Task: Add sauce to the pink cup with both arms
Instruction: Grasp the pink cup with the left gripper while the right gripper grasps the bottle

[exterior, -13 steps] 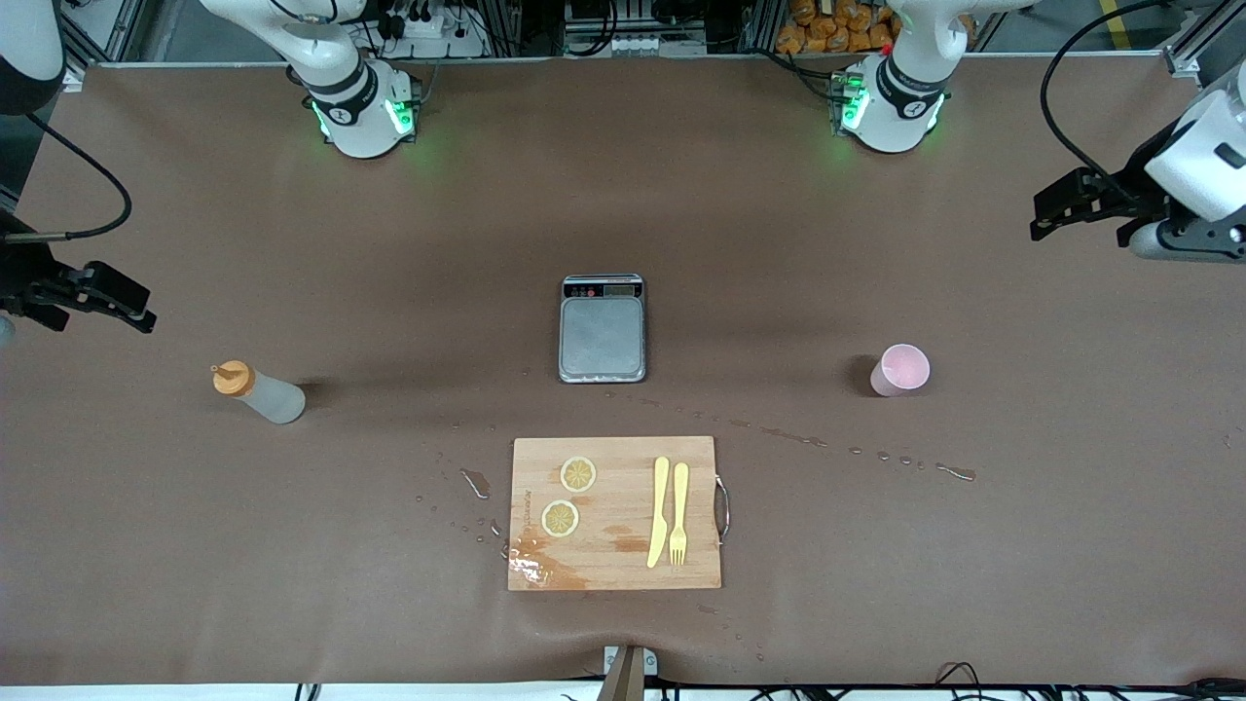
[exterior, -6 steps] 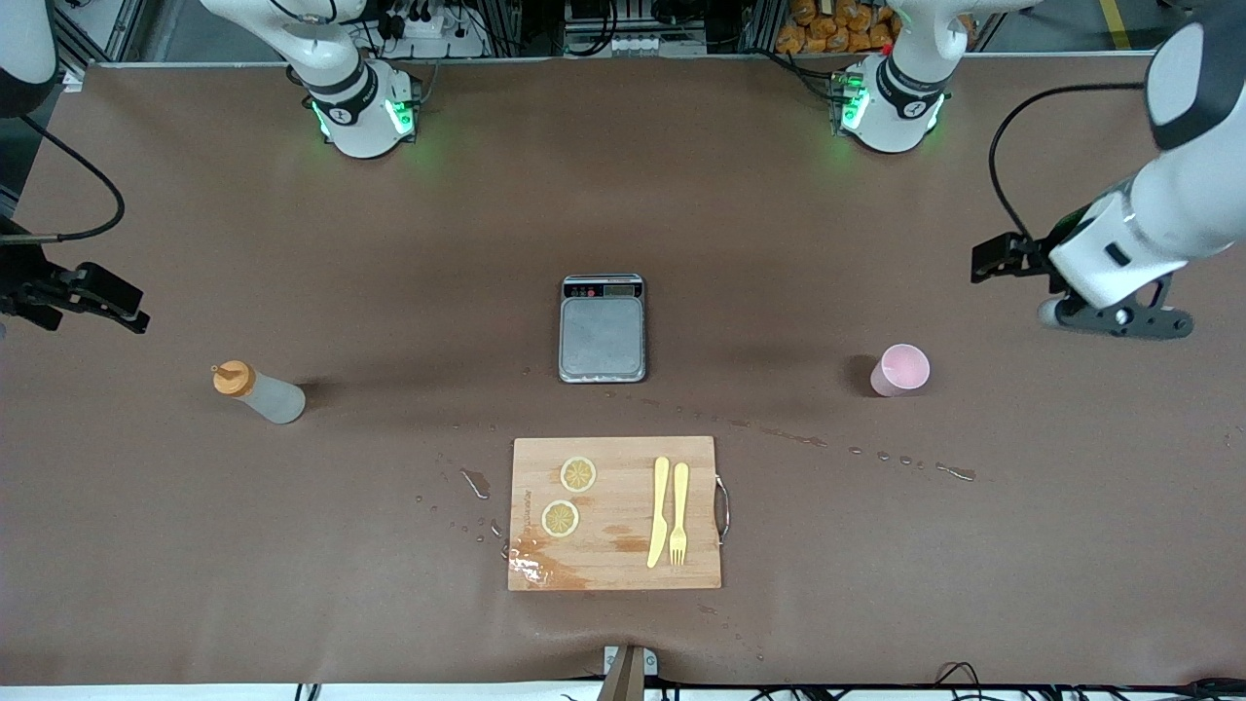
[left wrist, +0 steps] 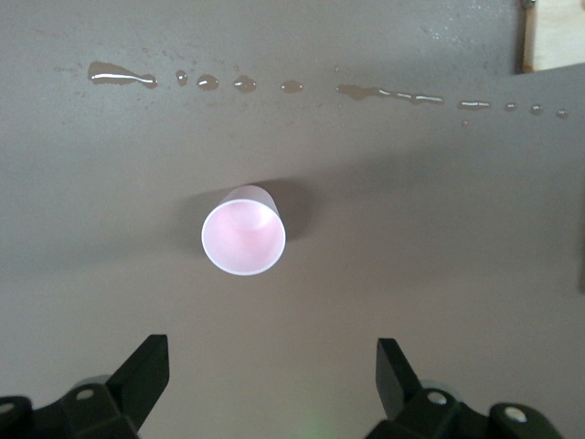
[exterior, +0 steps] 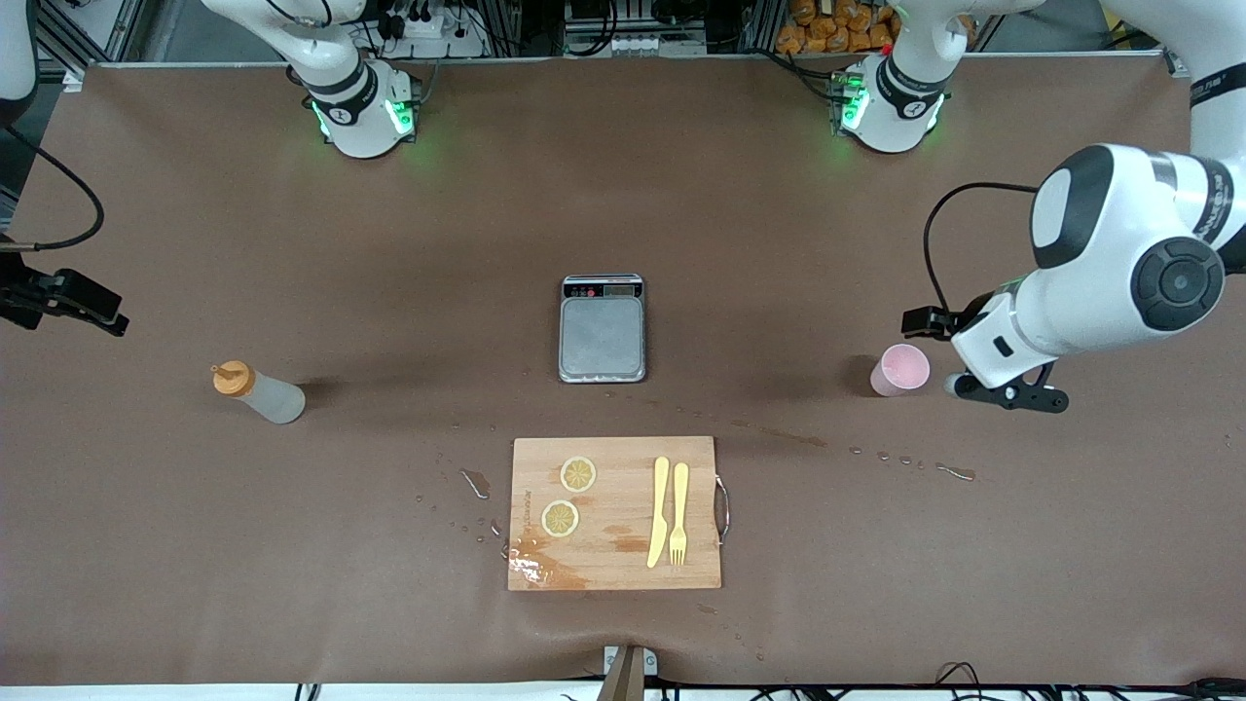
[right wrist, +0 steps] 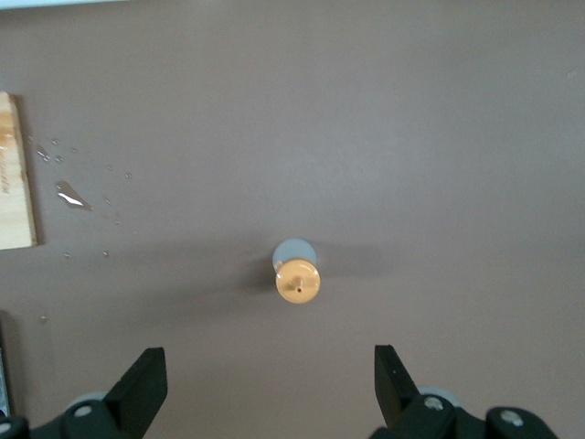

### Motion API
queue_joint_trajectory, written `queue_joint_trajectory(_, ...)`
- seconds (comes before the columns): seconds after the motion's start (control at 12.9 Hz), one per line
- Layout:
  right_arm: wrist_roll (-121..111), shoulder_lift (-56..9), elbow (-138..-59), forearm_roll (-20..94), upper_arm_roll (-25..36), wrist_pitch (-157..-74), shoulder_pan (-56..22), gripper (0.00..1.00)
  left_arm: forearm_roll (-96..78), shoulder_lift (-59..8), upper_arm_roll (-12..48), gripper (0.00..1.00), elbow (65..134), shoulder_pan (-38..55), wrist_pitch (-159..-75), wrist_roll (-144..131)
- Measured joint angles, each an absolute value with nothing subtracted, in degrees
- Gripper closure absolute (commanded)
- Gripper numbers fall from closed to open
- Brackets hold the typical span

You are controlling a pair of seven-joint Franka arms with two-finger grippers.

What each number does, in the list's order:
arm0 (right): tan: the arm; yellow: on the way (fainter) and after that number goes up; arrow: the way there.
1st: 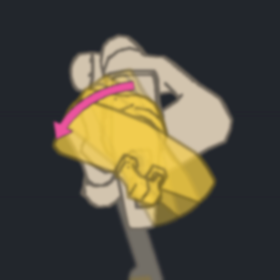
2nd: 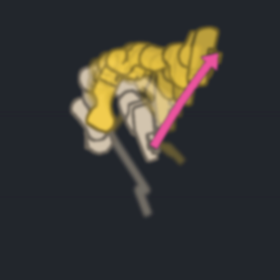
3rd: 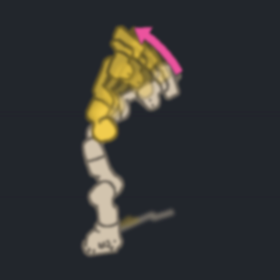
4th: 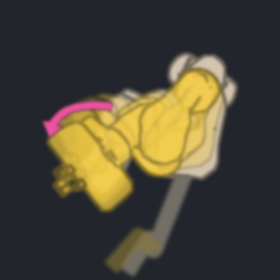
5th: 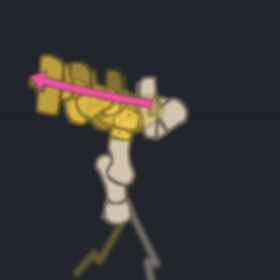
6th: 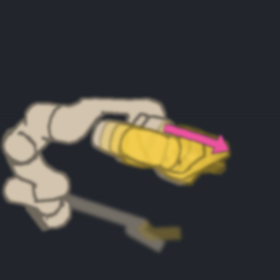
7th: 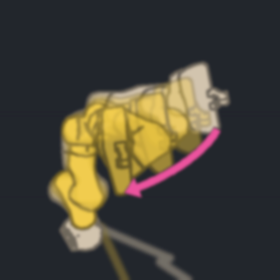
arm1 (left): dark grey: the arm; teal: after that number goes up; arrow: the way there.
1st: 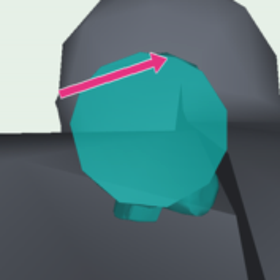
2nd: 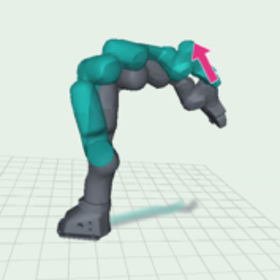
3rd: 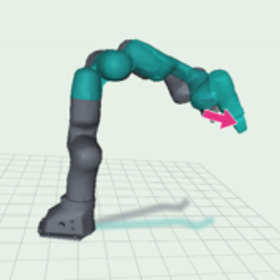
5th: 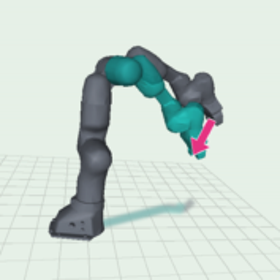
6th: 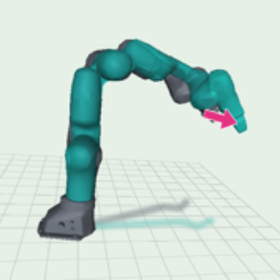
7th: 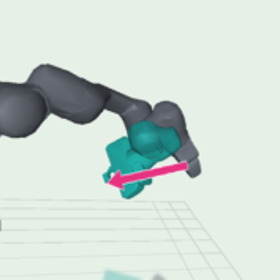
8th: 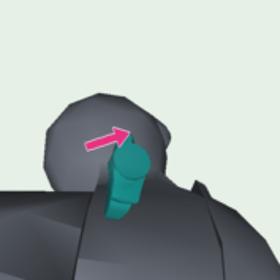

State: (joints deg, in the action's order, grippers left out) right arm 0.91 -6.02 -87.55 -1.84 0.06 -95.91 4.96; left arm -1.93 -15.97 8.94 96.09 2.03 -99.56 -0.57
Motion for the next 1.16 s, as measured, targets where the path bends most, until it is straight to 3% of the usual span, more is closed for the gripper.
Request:
queue_joint_trajectory(0.54, 11.21, -8.36, -88.97, -1.34, 0.34, -92.65, 11.32, 0.0, 0.85, -17.41, 8.63, 0.0, 108.79, 0.44, -116.81, -0.57)
queue_joint_trajectory(1.16, 21.93, -17.26, -89.59, 13.79, 0.42, -91.04, 21.46, 0.0, 5.68, -23.51, 8.6, 0.0, 111.77, -2.47, -124.93, -0.39)
